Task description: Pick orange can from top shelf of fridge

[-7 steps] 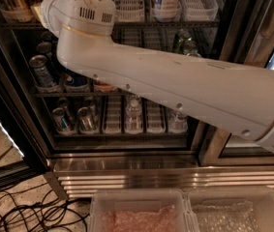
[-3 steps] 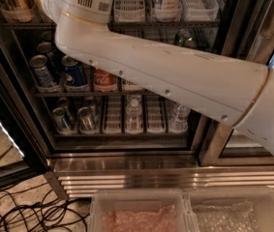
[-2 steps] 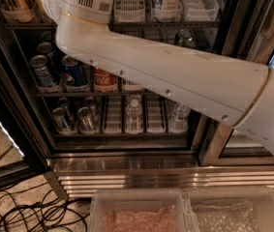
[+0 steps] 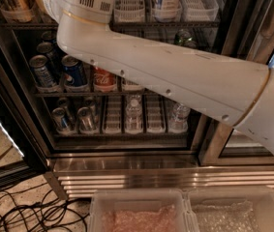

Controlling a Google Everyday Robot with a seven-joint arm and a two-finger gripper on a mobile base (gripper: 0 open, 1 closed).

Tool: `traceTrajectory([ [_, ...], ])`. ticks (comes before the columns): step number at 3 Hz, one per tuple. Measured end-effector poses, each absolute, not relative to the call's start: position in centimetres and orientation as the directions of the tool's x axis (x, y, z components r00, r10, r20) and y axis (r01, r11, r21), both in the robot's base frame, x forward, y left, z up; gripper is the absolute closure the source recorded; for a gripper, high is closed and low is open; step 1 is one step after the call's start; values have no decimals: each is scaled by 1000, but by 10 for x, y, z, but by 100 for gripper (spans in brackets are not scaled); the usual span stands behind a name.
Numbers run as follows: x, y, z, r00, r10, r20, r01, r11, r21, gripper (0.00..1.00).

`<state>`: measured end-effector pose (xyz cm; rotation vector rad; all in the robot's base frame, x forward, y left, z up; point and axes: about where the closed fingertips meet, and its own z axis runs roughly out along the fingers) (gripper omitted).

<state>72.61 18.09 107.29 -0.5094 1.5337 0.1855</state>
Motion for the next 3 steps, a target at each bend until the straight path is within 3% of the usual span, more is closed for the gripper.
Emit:
traceTrajectory([
  [3,693,193,1093,59,-122,-991,-553,822,-134,100],
])
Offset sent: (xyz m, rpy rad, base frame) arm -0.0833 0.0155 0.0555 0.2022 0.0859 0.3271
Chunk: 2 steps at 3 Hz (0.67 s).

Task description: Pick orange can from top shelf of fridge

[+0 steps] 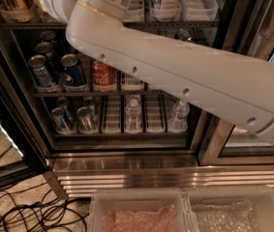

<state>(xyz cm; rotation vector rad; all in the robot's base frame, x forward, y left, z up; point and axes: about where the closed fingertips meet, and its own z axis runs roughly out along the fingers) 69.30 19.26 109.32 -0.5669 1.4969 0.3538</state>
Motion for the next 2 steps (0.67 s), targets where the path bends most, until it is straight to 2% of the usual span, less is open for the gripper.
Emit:
traceTrajectory([
  [2,686,196,1096,50,-105,-993,-585,803,-115,100],
])
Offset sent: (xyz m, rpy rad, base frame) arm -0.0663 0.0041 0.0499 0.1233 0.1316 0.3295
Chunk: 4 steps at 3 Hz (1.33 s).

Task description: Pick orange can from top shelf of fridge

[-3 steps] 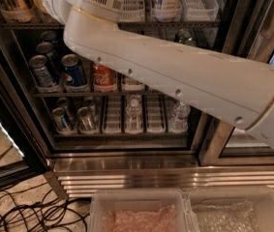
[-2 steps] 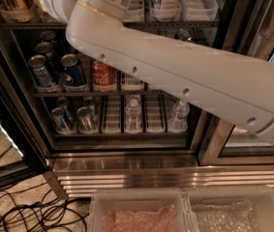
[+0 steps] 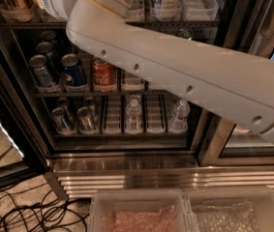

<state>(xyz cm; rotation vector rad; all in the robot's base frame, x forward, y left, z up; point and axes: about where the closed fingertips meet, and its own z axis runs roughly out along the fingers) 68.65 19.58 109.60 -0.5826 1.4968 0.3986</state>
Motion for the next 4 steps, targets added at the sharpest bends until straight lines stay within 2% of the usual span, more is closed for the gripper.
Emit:
traceTrajectory([
  [4,674,196,1093,14,-97,-995,-625,776,-84,100],
])
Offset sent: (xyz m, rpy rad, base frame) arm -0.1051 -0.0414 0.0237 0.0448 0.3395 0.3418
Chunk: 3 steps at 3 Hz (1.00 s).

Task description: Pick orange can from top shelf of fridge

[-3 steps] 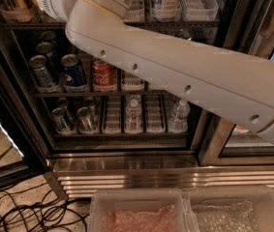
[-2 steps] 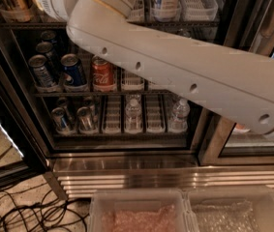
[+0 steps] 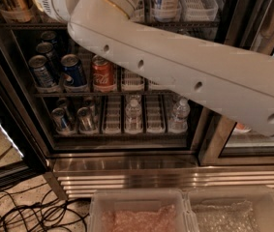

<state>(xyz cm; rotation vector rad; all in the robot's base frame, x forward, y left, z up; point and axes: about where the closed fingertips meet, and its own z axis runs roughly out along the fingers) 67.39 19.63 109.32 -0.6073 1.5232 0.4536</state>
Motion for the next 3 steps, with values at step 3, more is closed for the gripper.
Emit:
traceTrajectory([
  [3,670,195,1095,2,-98,-995,-644,761,-76,100],
])
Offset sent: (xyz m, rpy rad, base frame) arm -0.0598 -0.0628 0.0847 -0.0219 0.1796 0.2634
